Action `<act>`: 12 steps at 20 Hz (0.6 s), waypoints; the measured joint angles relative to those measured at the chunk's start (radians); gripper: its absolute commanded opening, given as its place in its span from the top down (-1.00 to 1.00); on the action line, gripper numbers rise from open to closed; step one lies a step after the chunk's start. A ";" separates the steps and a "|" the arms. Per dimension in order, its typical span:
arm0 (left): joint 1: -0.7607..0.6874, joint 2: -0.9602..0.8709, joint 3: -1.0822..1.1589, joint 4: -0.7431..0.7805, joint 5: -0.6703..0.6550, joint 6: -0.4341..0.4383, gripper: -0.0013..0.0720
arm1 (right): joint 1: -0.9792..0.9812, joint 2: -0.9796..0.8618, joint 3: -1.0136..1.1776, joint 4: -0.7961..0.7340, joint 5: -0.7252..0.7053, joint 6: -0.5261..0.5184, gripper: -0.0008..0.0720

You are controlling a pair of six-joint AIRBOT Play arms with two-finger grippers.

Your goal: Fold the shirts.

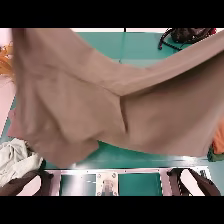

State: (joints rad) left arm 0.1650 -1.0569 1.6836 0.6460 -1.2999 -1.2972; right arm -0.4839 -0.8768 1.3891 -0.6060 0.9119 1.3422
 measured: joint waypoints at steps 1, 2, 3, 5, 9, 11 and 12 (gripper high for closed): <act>-0.019 -0.042 -0.062 -0.009 0.026 0.025 0.88 | 0.034 -0.051 -0.038 0.000 -0.002 -0.018 0.94; -0.042 -0.095 -0.125 -0.016 0.063 0.056 0.88 | 0.068 -0.114 -0.073 -0.002 -0.008 -0.031 0.94; -0.064 -0.150 -0.173 -0.018 0.102 0.086 0.88 | 0.096 -0.178 -0.097 -0.006 -0.019 -0.042 0.94; -0.105 -0.281 -0.240 -0.031 0.200 0.139 0.88 | 0.144 -0.325 -0.129 -0.005 -0.047 -0.064 0.93; -0.138 -0.510 -0.291 -0.065 0.380 0.206 0.59 | 0.190 -0.580 -0.152 -0.004 -0.089 -0.082 0.75; -0.145 -0.586 -0.301 -0.075 0.441 0.232 -0.98 | 0.197 -0.671 -0.157 -0.005 -0.098 -0.087 0.03; -0.144 -0.609 -0.303 -0.084 0.468 0.240 -0.99 | 0.196 -0.702 -0.157 -0.006 -0.100 -0.088 0.00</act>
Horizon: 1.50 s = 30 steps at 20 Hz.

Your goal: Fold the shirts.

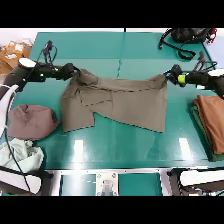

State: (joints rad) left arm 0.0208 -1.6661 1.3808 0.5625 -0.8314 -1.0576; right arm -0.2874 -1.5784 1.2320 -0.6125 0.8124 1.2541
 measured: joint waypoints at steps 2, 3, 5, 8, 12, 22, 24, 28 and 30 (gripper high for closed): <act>0.018 -0.030 0.013 -0.003 0.018 0.009 -0.99 | -0.020 -0.033 0.005 -0.023 0.024 -0.001 0.00; 0.037 -0.037 0.029 -0.003 0.007 0.010 -0.99 | -0.043 -0.037 0.009 -0.050 0.053 -0.001 0.00; 0.093 -0.047 0.076 -0.002 -0.064 0.010 -0.99 | -0.097 -0.031 0.011 -0.111 0.142 0.005 0.01; 0.208 -0.055 0.137 0.011 -0.201 -0.003 -0.99 | -0.198 0.025 -0.045 -0.229 0.291 0.036 0.00; 0.314 -0.059 0.163 0.090 -0.352 -0.014 -0.99 | -0.307 0.156 -0.242 -0.374 0.391 0.076 -0.08; 0.359 -0.061 0.173 0.175 -0.441 -0.016 -0.99 | -0.212 0.286 -0.671 -0.312 0.323 0.123 -0.20; 0.359 -0.060 0.173 0.179 -0.450 -0.016 -0.99 | -0.159 0.275 -0.689 -0.256 0.292 0.111 0.09; 0.359 -0.061 0.173 0.182 -0.472 -0.016 -0.99 | -0.101 0.261 -0.685 -0.205 0.222 0.067 0.93; 0.360 -0.060 0.174 0.190 -0.493 -0.016 -0.99 | -0.110 0.258 -0.644 -0.218 0.207 0.060 0.93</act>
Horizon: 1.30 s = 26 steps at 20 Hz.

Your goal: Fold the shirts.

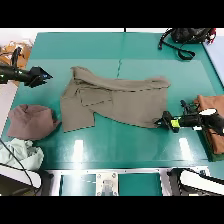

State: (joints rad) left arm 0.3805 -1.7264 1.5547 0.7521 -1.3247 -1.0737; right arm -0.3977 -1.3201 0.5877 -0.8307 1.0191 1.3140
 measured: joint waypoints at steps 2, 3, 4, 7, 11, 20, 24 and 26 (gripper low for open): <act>0.000 0.000 -0.001 0.017 -0.026 -0.001 -0.99 | -0.032 -0.002 0.062 -0.051 -0.017 0.002 0.93; 0.000 0.000 -0.007 0.028 -0.039 -0.004 -0.99 | -0.050 -0.002 0.089 -0.081 -0.021 0.010 0.93; -0.001 0.000 -0.019 0.035 -0.053 -0.011 -0.99 | -0.070 -0.002 0.112 -0.108 -0.023 0.016 0.93; -0.029 0.000 -0.111 0.046 -0.077 -0.024 -0.99 | -0.100 -0.002 0.146 -0.138 -0.011 0.021 0.93; -0.128 0.000 -0.273 0.052 -0.055 -0.024 -0.99 | -0.111 -0.002 0.161 -0.145 -0.003 0.002 0.93; -0.274 -0.013 -0.370 0.055 0.116 -0.014 0.88 | -0.114 -0.002 0.167 -0.144 0.002 -0.029 0.93; -0.275 -0.011 -0.297 0.060 0.009 -0.006 0.89 | -0.115 0.003 0.203 -0.102 0.047 -0.038 0.94; -0.274 -0.008 -0.195 0.053 -0.083 -0.032 0.89 | -0.115 0.026 0.260 -0.058 0.093 -0.038 0.94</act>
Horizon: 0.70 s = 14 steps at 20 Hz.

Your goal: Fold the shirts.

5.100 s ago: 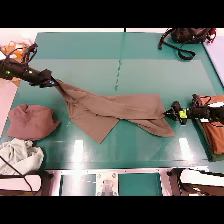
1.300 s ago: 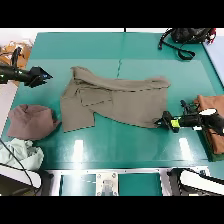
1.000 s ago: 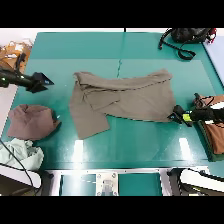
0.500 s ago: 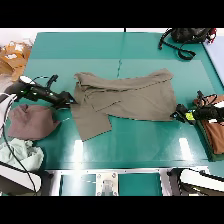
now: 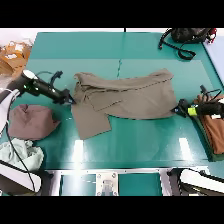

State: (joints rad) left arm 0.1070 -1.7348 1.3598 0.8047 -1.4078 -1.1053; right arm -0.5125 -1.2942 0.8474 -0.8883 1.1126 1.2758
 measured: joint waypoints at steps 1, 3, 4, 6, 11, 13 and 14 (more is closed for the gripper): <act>0.000 0.009 0.063 -0.013 -0.042 -0.017 0.89 | 0.000 0.021 0.039 0.031 0.021 0.000 0.94; -0.001 0.046 0.217 -0.044 -0.104 -0.052 0.89 | -0.001 0.085 0.144 0.105 0.061 0.004 0.94; -0.001 0.080 0.309 -0.071 -0.122 -0.069 0.89 | -0.001 0.122 0.204 0.138 0.069 0.011 0.94; -0.002 0.165 0.492 -0.109 -0.129 -0.100 0.89 | -0.002 0.209 0.345 0.189 0.082 0.036 0.94; -0.003 0.499 0.718 -0.135 0.039 -0.132 0.88 | -0.002 0.429 0.706 0.243 0.003 0.126 0.93; -0.002 0.641 0.736 -0.107 0.116 -0.141 0.88 | -0.002 0.507 0.805 0.230 -0.061 0.166 0.93; -0.003 0.705 0.742 -0.084 0.148 -0.147 0.88 | -0.002 0.540 0.842 0.213 -0.090 0.187 0.93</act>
State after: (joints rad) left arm 0.1043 -1.0298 2.1017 0.7204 -1.2598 -1.2522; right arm -0.5144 -0.7544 1.6897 -0.6750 1.0229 1.4624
